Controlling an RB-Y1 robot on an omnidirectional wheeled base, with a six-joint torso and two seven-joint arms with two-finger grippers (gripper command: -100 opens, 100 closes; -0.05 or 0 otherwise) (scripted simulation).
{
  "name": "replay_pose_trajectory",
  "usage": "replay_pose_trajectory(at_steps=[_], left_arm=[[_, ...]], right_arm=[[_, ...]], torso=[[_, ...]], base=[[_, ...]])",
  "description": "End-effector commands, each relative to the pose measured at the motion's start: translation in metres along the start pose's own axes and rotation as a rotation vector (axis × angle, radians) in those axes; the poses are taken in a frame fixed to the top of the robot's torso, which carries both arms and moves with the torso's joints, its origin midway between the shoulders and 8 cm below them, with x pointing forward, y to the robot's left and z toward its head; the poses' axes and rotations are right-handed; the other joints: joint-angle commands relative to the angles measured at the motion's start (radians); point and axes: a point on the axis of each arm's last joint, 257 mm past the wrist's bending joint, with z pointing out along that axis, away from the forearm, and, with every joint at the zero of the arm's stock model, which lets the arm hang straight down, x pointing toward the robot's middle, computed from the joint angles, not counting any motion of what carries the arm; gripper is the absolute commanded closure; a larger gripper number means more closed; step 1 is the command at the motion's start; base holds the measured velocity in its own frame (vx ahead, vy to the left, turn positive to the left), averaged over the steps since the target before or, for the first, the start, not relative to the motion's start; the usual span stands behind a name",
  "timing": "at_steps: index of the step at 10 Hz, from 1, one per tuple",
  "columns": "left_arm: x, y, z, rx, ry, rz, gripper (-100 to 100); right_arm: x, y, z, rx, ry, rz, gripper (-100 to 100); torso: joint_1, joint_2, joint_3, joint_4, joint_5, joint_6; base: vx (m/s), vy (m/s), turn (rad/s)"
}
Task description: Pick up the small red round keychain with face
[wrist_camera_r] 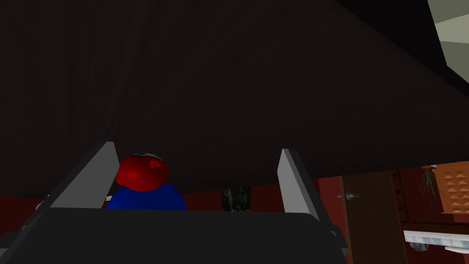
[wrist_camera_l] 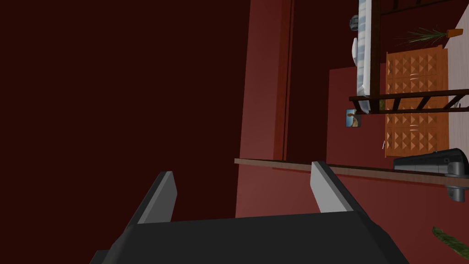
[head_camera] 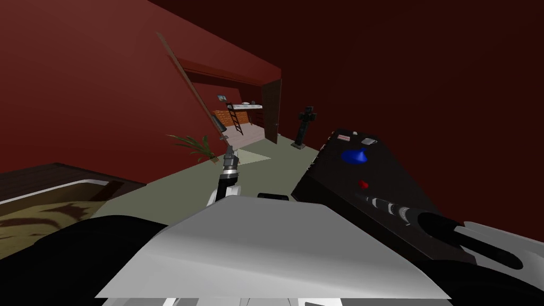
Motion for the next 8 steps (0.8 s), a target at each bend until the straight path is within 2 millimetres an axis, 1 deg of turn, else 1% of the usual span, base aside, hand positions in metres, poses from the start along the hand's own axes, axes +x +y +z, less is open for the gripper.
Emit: replay_pose_trajectory(at_steps=[1, 2, 3, 4, 5, 7, 8], left_arm=[[0.000, 0.000, 0.000, 0.000, 0.000, 0.000, 0], [0.000, 0.000, 0.000, 0.000, 0.000, 0.000, 0], [0.000, 0.000, 0.000, 0.000, 0.000, 0.000, 0], [0.000, 0.000, 0.000, 0.000, 0.000, 0.000, 0], [0.000, 0.000, 0.000, 0.000, 0.000, 0.000, 0], [0.000, 0.000, 0.000, 0.000, 0.000, 0.000, 0], [0.000, 0.000, 0.000, 0.000, 0.000, 0.000, 0]], right_arm=[[0.001, -0.010, -0.006, 0.033, 0.016, 0.014, -100], [0.002, -0.010, -0.007, 0.034, 0.017, 0.014, -100], [0.016, -0.046, -0.019, 0.125, 0.063, 0.049, -100], [0.016, -0.046, -0.019, 0.125, 0.063, 0.049, -100], [0.022, -0.061, -0.026, 0.163, 0.081, 0.065, -100], [0.031, -0.082, -0.036, 0.220, 0.107, 0.088, -100], [0.035, -0.097, -0.044, 0.262, 0.121, 0.096, -100]], torso=[[0.000, 0.000, 0.000, 0.000, 0.000, 0.000], [0.001, 0.001, 0.001, 0.000, 0.000, 0.001], [0.002, 0.005, 0.003, 0.001, 0.001, 0.001], [0.002, 0.001, 0.001, 0.000, 0.001, 0.000], [0.001, 0.001, 0.000, 0.000, 0.000, 0.001], [0.002, 0.001, 0.001, 0.000, 0.000, 0.001], [0.001, 0.001, 0.000, 0.000, 0.000, 0.001]], base=[[0.095, -0.005, 0.064], [0.036, 0.014, -0.026], [0.115, 0.010, 0.226], [0.121, -0.012, 0.099], [0.088, -0.013, 0.046], [0.112, -0.011, 0.100], [0.138, -0.076, 0.122]])
